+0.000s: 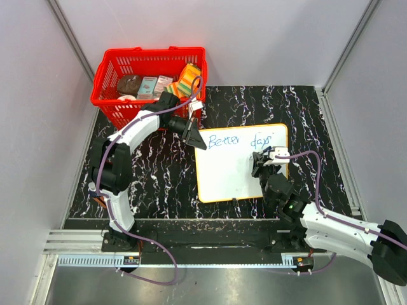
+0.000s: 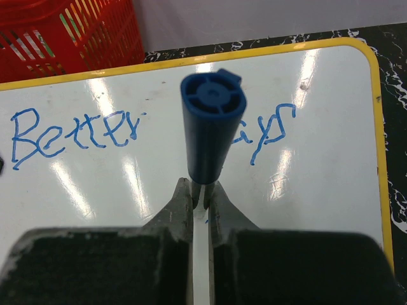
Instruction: Write a sentence on the whiteboard
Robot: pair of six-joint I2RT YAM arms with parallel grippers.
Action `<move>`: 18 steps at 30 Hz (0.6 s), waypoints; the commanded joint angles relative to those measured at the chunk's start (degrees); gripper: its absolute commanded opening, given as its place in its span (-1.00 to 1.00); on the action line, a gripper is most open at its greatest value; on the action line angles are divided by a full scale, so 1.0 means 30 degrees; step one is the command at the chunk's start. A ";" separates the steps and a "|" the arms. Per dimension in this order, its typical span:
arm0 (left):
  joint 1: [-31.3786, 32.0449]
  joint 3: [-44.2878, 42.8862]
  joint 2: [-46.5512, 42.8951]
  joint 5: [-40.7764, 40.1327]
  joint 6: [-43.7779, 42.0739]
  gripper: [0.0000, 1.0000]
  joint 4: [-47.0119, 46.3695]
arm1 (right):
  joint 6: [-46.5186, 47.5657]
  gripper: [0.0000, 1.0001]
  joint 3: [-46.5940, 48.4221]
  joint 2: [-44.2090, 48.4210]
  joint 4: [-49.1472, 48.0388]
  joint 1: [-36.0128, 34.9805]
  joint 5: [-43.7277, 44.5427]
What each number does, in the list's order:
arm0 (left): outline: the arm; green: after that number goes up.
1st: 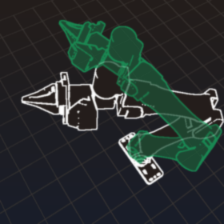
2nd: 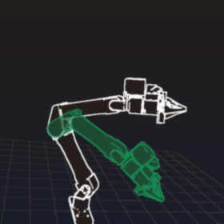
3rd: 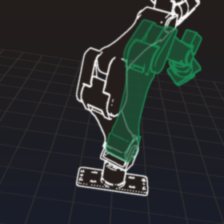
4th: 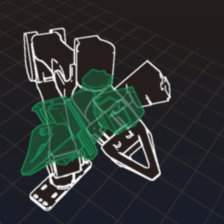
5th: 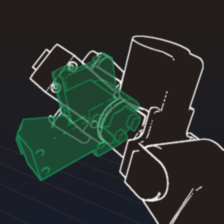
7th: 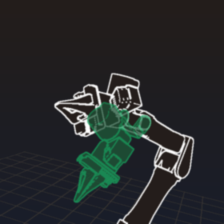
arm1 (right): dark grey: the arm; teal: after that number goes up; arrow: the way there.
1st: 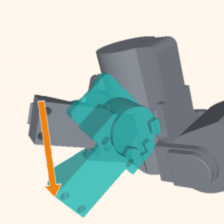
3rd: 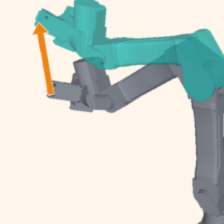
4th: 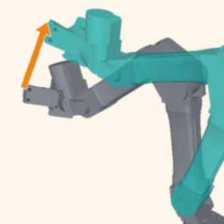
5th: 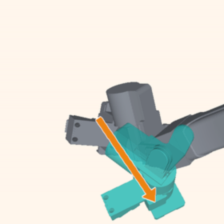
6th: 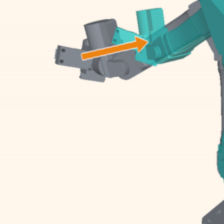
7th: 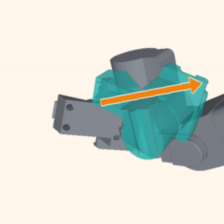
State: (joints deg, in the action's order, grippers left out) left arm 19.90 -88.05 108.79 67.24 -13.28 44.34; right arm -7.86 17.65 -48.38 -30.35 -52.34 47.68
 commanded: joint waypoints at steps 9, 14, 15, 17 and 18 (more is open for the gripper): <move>0.0193 -0.0269 -0.0727 -0.3752 -0.1902 -1.00 -0.0804 | -0.1278 -1.00 -0.0376 0.0599 0.1883 0.0160 -0.0629; 0.0193 -0.0299 -0.0727 -0.3752 -0.1931 -1.00 -0.0804 | -0.1247 -1.00 -0.0258 0.0599 0.2118 0.0160 -0.0572; 0.0193 -0.0298 -0.0698 -0.3723 -0.1902 -1.00 -0.0804 | -0.1277 -1.00 -0.0258 0.0628 0.2118 0.0160 -0.0542; 0.0193 -0.0298 -0.0698 -0.3752 -0.1902 -1.00 -0.0804 | -0.1278 -1.00 -0.0229 0.0687 0.2060 0.0161 -0.0396; 0.0193 -0.0298 -0.0727 -0.3752 -0.1902 -1.00 -0.0804 | -0.1248 -1.00 -0.0171 0.0687 0.2030 0.0160 -0.0309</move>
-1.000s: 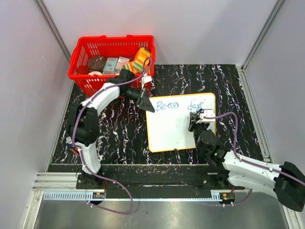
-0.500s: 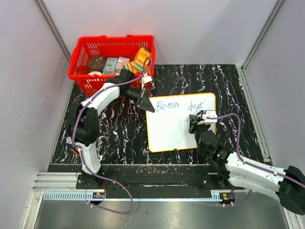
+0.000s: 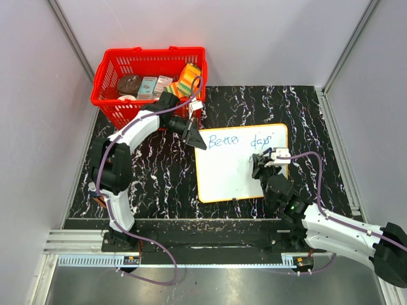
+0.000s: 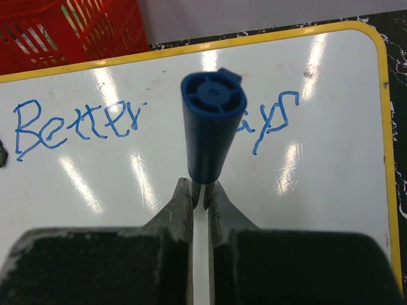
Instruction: Write a sentence on the whiteboard
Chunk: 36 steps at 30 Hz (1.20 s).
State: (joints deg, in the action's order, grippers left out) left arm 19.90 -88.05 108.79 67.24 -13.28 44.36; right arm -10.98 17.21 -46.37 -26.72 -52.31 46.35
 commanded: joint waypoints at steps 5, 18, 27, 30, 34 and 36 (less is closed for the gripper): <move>0.0193 -0.0240 -0.0698 -0.3752 -0.1902 -1.00 -0.0812 | 0.0524 -1.00 0.0444 -0.0305 0.0295 0.0153 0.0722; 0.0193 -0.0269 -0.0698 -0.3723 -0.1931 -1.00 -0.0783 | 0.2137 -1.00 0.1089 -0.1038 -0.1551 0.0329 0.1221; 0.0193 -0.0210 -0.0727 -0.3694 -0.1961 -1.00 -0.0812 | 0.2782 -1.00 0.1352 -0.1155 -0.2284 0.0826 0.1104; 0.0193 -0.0239 -0.0727 -0.3694 -0.1961 -1.00 -0.0812 | 0.2782 -1.00 0.1265 -0.1184 -0.2285 0.0915 0.1074; 0.0193 -0.0240 -0.0727 -0.3694 -0.1932 -1.00 -0.0812 | 0.2082 -1.00 0.1001 -0.0921 -0.1759 0.0944 0.0928; 0.0193 -0.0269 -0.0727 -0.3694 -0.1931 -1.00 -0.0812 | 0.1729 -1.00 0.0884 -0.0775 -0.1261 0.0944 0.0898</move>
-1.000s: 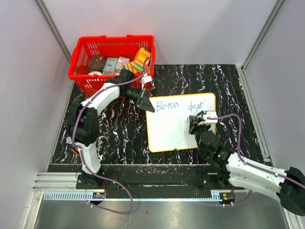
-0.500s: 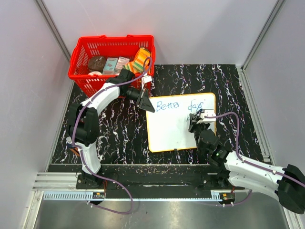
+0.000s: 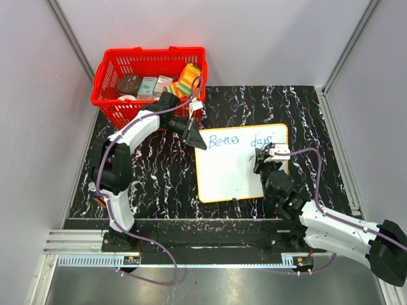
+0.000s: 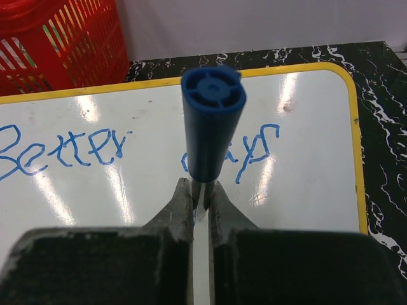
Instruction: Write a sentence on the whiteboard
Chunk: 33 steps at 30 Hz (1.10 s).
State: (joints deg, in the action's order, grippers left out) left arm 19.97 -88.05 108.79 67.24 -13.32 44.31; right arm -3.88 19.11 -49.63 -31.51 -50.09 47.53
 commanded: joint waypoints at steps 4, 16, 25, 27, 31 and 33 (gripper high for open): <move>0.0171 -0.0269 -0.0669 -0.3694 -0.1917 -1.00 -0.0797 | -0.1634 -1.00 -0.0101 0.0896 0.1360 0.0201 0.0359; 0.0171 -0.0328 -0.0669 -0.3781 -0.1888 -1.00 -0.0797 | -0.2719 -1.00 -0.0424 0.1484 0.2797 0.0230 -0.0198; 0.0171 -0.0357 -0.0581 -0.3782 -0.1887 -1.00 -0.0797 | -0.2136 -1.00 0.0073 0.2653 0.3383 0.0201 -0.0461; 0.0171 -0.0386 -0.0610 -0.3811 -0.1888 -1.00 -0.0797 | -0.1960 -1.00 0.0219 0.3499 0.3529 0.0201 -0.0520; 0.0171 -0.0328 -0.0668 -0.3811 -0.1858 -1.00 -0.0797 | -0.1492 -1.00 0.0396 0.4325 0.3617 0.0201 -0.0346; 0.0171 -0.0299 -0.0669 -0.3840 -0.1888 -1.00 -0.0797 | -0.1315 -1.00 0.0542 0.4151 0.3617 0.0201 -0.0199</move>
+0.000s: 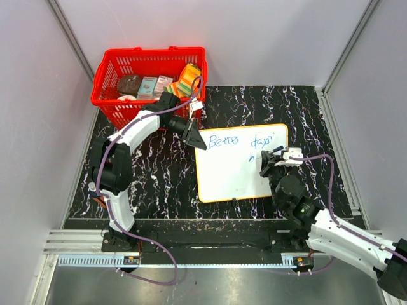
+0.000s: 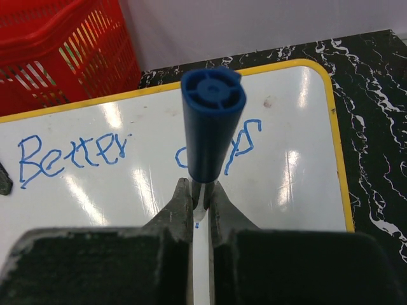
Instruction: Write a sentence on the whiteboard
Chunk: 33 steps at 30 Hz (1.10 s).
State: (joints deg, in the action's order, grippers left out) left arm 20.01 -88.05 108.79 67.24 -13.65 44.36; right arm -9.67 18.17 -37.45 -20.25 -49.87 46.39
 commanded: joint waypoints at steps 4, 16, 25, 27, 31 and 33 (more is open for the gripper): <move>0.0156 -0.0298 -0.0669 -0.3840 -0.1808 -1.00 -0.0841 | 0.1054 -1.00 0.1178 -0.0990 -0.0544 0.0128 0.0327; 0.0156 -0.0240 -0.0727 -0.3781 -0.1837 -1.00 -0.0783 | 0.1173 -1.00 0.1442 -0.3043 -0.2068 0.0450 0.0035; 0.0156 -0.0298 -0.0727 -0.3752 -0.1808 -1.00 -0.0812 | 0.0998 -1.00 0.1208 -0.3307 -0.2185 0.0655 -0.0054; 0.0156 -0.0269 -0.0727 -0.3752 -0.1808 -1.00 -0.0812 | 0.0997 -1.00 0.1149 -0.3249 -0.2156 0.0655 0.0004; 0.0156 -0.0298 -0.0727 -0.3781 -0.1808 -1.00 -0.0812 | 0.1027 -1.00 0.1061 -0.3044 -0.1952 0.0772 0.0209; 0.0156 -0.0298 -0.0727 -0.3782 -0.1808 -1.00 -0.0812 | 0.1026 -1.00 0.1061 -0.2956 -0.1805 0.0831 0.0297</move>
State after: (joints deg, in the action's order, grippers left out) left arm 20.05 -88.05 108.79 67.24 -13.72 44.38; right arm -6.72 20.14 -46.98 -24.58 -48.29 46.02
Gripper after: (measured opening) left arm 0.090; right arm 0.064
